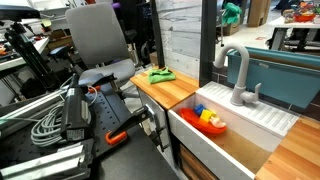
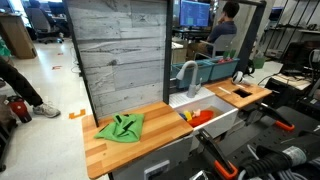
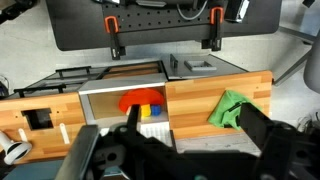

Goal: Move the cloth to the right on the counter

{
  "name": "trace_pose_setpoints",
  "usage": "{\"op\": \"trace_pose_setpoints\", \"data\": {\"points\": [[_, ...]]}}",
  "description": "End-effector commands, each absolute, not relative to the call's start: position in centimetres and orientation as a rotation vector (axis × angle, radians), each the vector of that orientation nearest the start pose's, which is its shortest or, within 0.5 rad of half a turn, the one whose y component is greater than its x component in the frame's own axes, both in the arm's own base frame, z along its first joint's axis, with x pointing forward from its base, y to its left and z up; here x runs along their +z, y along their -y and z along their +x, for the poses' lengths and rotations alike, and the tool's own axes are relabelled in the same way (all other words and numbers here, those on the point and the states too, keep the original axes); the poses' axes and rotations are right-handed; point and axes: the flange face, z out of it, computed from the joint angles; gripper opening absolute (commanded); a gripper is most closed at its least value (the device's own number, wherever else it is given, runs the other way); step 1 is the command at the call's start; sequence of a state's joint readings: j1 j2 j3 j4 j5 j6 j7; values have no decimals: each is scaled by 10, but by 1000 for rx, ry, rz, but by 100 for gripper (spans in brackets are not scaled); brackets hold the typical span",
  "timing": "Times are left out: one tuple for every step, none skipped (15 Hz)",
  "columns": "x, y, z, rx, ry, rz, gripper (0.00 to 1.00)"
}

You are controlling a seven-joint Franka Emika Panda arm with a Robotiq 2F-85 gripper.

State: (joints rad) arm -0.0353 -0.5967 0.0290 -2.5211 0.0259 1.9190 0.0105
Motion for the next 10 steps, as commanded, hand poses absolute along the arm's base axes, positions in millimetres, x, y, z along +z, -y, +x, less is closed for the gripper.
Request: {"op": "trace_pose_setpoints", "data": {"points": [[456,-11,377,8,-125,-3145,100],[447,-17,381,30,-123,-3152,100],[438,-24,385,32,-135,-3155,100],[425,-33,390,47,-130,-3159,100],[414,-42,395,47,-130,-3161,100],[399,-52,401,62,-121,-3165,100],[386,-62,406,67,-118,-3169,100],[370,-71,412,77,-110,-3163,100],[357,-79,417,78,-102,-3157,100],[342,-86,422,62,-97,-3148,100]]}}
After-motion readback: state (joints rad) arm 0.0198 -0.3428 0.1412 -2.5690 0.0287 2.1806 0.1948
